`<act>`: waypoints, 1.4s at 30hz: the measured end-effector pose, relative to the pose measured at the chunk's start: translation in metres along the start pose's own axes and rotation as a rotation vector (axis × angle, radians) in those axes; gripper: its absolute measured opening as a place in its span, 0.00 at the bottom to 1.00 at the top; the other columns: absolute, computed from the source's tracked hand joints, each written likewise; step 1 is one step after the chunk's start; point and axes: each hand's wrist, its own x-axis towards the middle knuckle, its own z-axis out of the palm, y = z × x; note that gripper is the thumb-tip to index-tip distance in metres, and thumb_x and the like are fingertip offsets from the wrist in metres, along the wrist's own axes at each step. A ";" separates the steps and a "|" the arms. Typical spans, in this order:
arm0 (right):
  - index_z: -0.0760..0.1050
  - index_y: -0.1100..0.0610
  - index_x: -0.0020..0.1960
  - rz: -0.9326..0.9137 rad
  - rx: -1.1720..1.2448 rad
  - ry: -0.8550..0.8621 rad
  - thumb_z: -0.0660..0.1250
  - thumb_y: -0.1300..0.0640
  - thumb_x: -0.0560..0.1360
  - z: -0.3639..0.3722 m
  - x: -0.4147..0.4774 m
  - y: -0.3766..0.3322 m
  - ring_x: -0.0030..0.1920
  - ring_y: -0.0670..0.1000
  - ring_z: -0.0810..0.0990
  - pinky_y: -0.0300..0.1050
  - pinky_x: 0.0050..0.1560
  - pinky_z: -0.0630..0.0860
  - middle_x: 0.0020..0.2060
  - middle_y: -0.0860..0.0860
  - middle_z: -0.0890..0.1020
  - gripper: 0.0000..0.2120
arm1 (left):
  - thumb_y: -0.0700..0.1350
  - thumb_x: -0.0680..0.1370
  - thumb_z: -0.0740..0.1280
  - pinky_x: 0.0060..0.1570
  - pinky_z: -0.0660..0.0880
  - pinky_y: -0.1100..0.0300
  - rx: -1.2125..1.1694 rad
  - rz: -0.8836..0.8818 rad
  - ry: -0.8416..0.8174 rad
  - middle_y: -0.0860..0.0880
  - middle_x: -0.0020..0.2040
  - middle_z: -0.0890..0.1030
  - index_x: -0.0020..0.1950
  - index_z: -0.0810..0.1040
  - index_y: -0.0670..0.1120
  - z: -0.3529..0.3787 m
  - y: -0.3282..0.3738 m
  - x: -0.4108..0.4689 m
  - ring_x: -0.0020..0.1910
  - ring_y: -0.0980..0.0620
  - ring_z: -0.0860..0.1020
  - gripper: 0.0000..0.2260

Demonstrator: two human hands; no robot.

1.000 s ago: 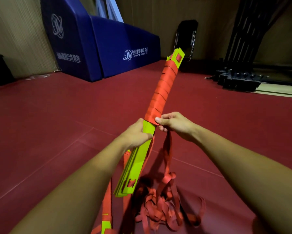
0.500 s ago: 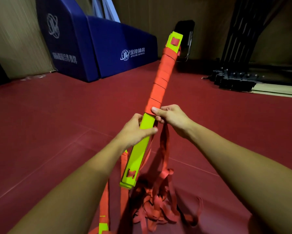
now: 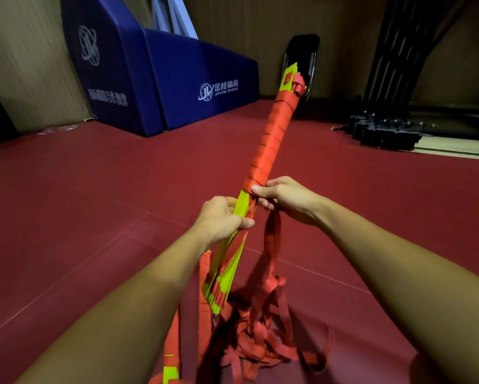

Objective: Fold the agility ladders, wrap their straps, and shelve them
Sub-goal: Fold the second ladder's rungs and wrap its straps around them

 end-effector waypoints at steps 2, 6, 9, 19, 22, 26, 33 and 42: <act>0.74 0.59 0.41 -0.001 0.049 -0.008 0.67 0.58 0.79 -0.003 0.000 0.002 0.26 0.43 0.67 0.33 0.27 0.64 0.26 0.48 0.72 0.09 | 0.43 0.68 0.78 0.55 0.78 0.53 -0.138 0.012 -0.098 0.52 0.42 0.86 0.49 0.85 0.47 -0.002 0.000 -0.001 0.41 0.53 0.81 0.11; 0.75 0.61 0.43 -0.040 0.048 0.064 0.68 0.55 0.79 -0.006 0.001 0.009 0.27 0.43 0.67 0.33 0.29 0.65 0.27 0.48 0.73 0.10 | 0.36 0.77 0.70 0.45 0.72 0.61 -0.235 0.055 -0.237 0.49 0.44 0.81 0.56 0.81 0.46 -0.004 0.010 -0.008 0.40 0.55 0.77 0.10; 0.76 0.60 0.38 -0.047 -0.018 0.169 0.70 0.49 0.77 -0.006 0.004 0.013 0.28 0.45 0.68 0.37 0.33 0.66 0.26 0.49 0.74 0.15 | 0.49 0.73 0.77 0.44 0.71 0.65 0.128 0.195 -0.185 0.55 0.43 0.80 0.63 0.77 0.55 -0.002 0.009 -0.012 0.41 0.56 0.76 0.20; 0.75 0.57 0.34 -0.008 -0.012 0.058 0.72 0.54 0.75 -0.007 0.000 0.018 0.28 0.44 0.70 0.36 0.32 0.64 0.27 0.50 0.77 0.14 | 0.37 0.69 0.77 0.42 0.74 0.58 0.035 -0.050 -0.154 0.50 0.36 0.78 0.40 0.78 0.46 0.006 -0.009 -0.008 0.38 0.50 0.77 0.09; 0.75 0.57 0.35 0.020 0.020 0.007 0.70 0.57 0.77 -0.005 -0.001 0.021 0.28 0.43 0.69 0.34 0.31 0.64 0.28 0.49 0.75 0.13 | 0.30 0.72 0.73 0.46 0.75 0.57 -0.203 -0.080 -0.288 0.48 0.38 0.79 0.47 0.80 0.43 0.005 -0.015 -0.014 0.41 0.49 0.78 0.10; 0.75 0.57 0.37 0.034 0.083 0.062 0.71 0.55 0.76 -0.002 0.002 0.021 0.27 0.44 0.66 0.35 0.31 0.63 0.27 0.48 0.73 0.11 | 0.28 0.74 0.69 0.52 0.79 0.55 -0.364 -0.130 -0.334 0.39 0.50 0.83 0.56 0.80 0.37 0.001 -0.007 -0.017 0.49 0.44 0.81 0.12; 0.77 0.60 0.46 0.089 0.177 0.162 0.74 0.53 0.74 0.002 0.006 0.022 0.26 0.42 0.66 0.32 0.28 0.64 0.24 0.47 0.72 0.11 | 0.33 0.75 0.70 0.44 0.79 0.58 -0.313 -0.107 -0.323 0.45 0.47 0.83 0.59 0.78 0.42 0.002 -0.003 -0.012 0.41 0.50 0.81 0.13; 0.76 0.59 0.35 0.039 0.073 0.444 0.76 0.50 0.71 0.013 0.013 0.020 0.22 0.43 0.64 0.36 0.27 0.60 0.22 0.48 0.72 0.16 | 0.63 0.69 0.74 0.53 0.75 0.49 0.691 0.080 0.097 0.40 0.58 0.80 0.58 0.72 0.44 0.017 0.003 -0.017 0.59 0.35 0.78 0.29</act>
